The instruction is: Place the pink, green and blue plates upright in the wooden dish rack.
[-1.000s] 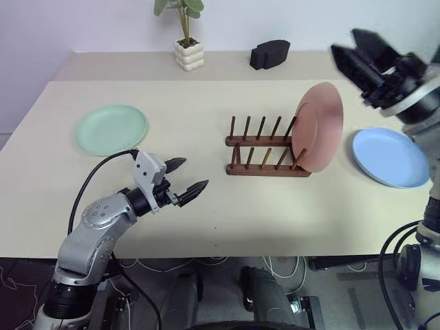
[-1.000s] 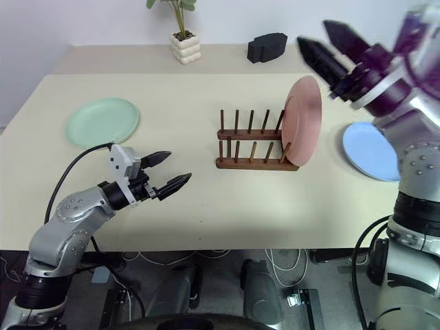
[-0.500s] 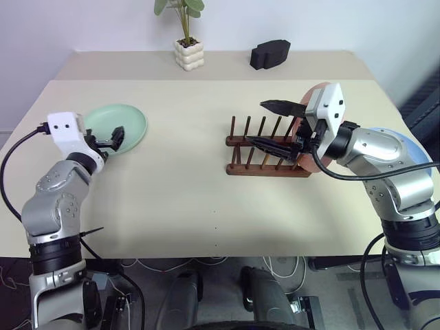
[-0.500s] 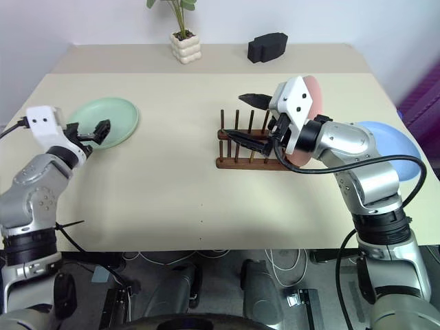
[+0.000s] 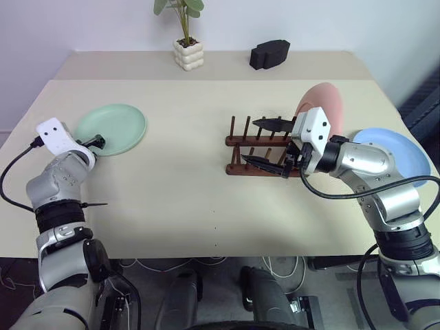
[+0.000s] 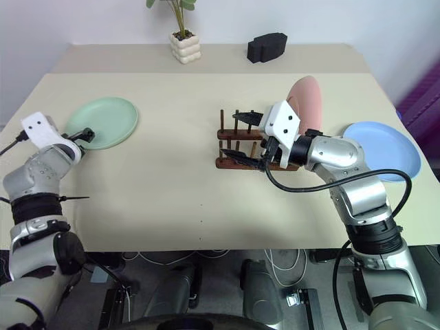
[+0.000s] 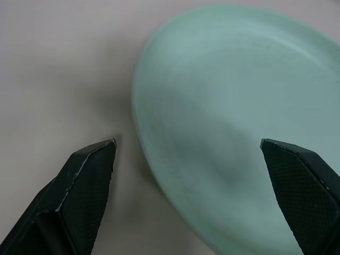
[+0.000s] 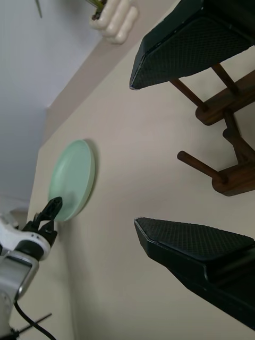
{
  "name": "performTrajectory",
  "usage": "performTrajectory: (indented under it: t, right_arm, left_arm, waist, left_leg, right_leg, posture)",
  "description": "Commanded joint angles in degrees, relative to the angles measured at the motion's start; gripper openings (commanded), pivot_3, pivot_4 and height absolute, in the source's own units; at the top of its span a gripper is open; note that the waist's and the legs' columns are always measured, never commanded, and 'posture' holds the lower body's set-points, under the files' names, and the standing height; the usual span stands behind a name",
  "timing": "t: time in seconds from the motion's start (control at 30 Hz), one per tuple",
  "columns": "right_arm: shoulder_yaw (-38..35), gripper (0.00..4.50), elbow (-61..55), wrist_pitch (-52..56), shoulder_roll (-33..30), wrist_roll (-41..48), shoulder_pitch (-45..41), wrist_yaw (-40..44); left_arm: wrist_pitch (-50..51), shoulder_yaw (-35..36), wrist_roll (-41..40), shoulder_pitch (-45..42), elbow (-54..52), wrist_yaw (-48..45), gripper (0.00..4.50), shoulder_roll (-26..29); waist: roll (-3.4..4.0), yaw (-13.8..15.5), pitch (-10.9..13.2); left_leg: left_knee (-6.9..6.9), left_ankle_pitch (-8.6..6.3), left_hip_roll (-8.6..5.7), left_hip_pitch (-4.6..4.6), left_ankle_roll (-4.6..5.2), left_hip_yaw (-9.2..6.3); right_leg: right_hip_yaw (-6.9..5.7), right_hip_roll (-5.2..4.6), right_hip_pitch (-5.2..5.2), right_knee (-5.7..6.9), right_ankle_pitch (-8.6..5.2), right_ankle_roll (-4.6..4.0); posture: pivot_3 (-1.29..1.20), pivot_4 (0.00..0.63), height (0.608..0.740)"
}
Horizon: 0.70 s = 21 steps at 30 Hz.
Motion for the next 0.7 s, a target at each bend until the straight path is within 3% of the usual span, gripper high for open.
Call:
performTrajectory:
  t: [0.03,0.13,0.37,0.53,0.7]
  right_arm:
    - [0.3,3.91,-3.4,-1.6,0.3,-1.7,0.2,0.1]
    - [0.4,3.98,-3.6,-1.7,0.5,-2.3,0.3,0.2]
    - [0.4,3.98,-2.8,-2.6,0.7,-3.9,0.8,1.0]
    - [0.6,3.98,-2.3,-3.8,1.2,-4.8,0.8,1.4]
    - [1.9,3.98,1.0,-7.6,2.0,-10.3,-1.5,-0.3]
  left_arm:
    - [-2.3,2.8,-1.0,-3.3,4.1,1.1,4.5,1.2]
    - [-3.8,3.9,-1.2,-4.2,6.0,2.2,3.61,0.7]
    - [-4.8,4.4,-1.9,-3.1,3.9,3.4,0.05,0.0]
    - [-6.5,5.1,-3.3,-2.1,-0.5,3.0,0.05,-1.3]
    - [-9.7,1.2,-4.3,-0.9,-15.2,-1.3,0.05,-4.2]
  waist:
    - [0.0,0.0,0.0]
    - [-0.01,0.0,0.0]
    - [-0.02,0.0,0.0]
    - [-0.03,0.0,0.0]
    - [-0.11,0.2,0.0]
  left_leg:
    - [0.0,0.0,0.0,0.0,0.0,0.0]
    - [0.0,0.0,0.0,0.01,-0.01,0.0]
    - [0.0,0.02,0.0,0.0,-0.04,0.0]
    - [0.0,0.02,-0.01,0.0,-0.05,0.0]
    - [0.02,0.06,-0.01,-0.04,-0.13,-0.01]
  right_leg:
    - [0.0,0.0,0.0,0.0,0.0,0.0]
    - [0.0,0.0,0.0,0.01,0.01,0.01]
    - [0.0,-0.02,0.0,0.0,0.03,0.03]
    - [0.01,-0.04,0.0,0.0,0.03,0.04]
    - [0.01,-0.06,0.0,-0.01,0.05,0.05]
  posture:
    - [0.0,0.15,0.736]
    - [0.0,0.15,0.736]
    - [0.0,0.15,0.736]
    - [0.0,0.15,0.736]
    - [0.0,0.15,0.736]
